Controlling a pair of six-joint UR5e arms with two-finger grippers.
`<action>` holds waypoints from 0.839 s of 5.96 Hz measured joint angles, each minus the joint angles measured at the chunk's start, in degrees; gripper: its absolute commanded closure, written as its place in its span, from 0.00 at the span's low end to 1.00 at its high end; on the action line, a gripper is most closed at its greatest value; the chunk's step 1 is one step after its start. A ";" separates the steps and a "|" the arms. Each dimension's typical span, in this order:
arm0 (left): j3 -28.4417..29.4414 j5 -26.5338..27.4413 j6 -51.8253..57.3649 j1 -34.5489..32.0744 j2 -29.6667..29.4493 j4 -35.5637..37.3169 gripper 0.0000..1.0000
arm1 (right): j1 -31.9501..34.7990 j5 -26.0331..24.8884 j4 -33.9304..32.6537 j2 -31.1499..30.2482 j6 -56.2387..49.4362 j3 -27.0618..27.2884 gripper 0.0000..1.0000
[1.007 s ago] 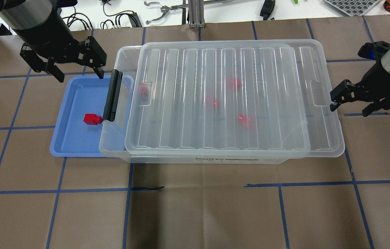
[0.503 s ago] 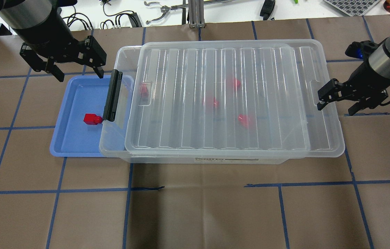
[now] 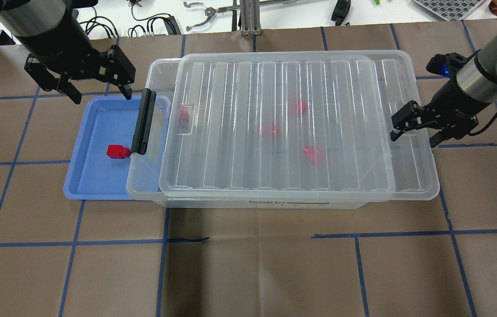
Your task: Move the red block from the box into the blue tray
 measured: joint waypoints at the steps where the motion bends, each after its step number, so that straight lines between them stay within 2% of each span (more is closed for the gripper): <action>1: -0.01 0.03 0.00 0.00 0.03 0.02 0.02 | 1.25 0.46 -0.02 -0.02 1.01 0.12 0.00; 5: -0.03 0.01 0.00 0.02 0.15 -0.03 0.02 | 4.71 2.55 0.04 -0.03 4.52 0.19 0.00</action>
